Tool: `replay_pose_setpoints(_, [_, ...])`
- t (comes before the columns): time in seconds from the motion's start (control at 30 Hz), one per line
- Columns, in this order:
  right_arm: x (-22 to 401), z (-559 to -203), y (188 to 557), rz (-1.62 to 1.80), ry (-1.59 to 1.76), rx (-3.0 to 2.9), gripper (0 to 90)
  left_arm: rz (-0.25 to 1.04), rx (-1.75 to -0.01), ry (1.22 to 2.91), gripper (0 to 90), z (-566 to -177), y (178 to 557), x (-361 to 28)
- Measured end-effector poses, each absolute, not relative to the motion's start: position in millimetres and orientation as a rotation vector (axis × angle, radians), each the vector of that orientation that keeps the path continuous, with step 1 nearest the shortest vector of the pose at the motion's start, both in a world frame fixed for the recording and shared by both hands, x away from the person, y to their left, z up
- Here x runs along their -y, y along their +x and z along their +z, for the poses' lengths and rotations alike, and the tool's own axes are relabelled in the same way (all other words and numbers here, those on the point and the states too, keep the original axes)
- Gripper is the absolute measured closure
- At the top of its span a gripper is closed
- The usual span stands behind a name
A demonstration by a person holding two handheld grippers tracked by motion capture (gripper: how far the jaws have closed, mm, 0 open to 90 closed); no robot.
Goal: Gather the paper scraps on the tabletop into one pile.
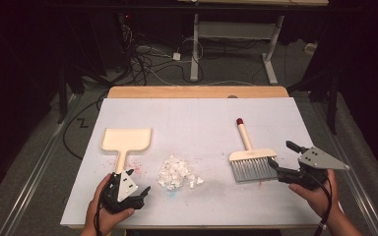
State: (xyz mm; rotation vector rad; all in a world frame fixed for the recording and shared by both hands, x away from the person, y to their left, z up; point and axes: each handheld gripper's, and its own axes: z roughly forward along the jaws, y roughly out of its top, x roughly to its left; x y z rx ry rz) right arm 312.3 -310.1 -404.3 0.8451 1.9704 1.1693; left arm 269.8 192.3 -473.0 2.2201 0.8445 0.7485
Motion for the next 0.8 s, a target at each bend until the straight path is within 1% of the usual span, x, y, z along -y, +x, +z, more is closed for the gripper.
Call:
replay_pose_setpoints(0.2, [318, -425, 299, 1.151, 0.873, -1.954, 19.2, 0.769, -0.844, 2.219, 22.6, -471, 268, -191])
replay_pose_setpoints(0.3, [317, -424, 294, 1.190, 0.878, -1.926, 18.7, 0.776, -0.852, 2.204, 22.0, -470, 266, -193])
replay_pose_setpoints(0.37, [315, -422, 294, 1.188, 0.861, -1.934, 16.9, 0.787, -0.851, 2.199, 21.9, -470, 266, -193])
replay_pose_setpoints(0.53, [313, -425, 294, 1.149, 0.863, -1.943, 16.7, 0.817, -0.865, 2.174, 17.9, -468, 263, -195])
replay_pose_setpoints(0.8, [313, -424, 293, 1.156, 0.876, -1.940, 16.7, 0.817, -0.861, 2.159, 17.9, -467, 260, -197])
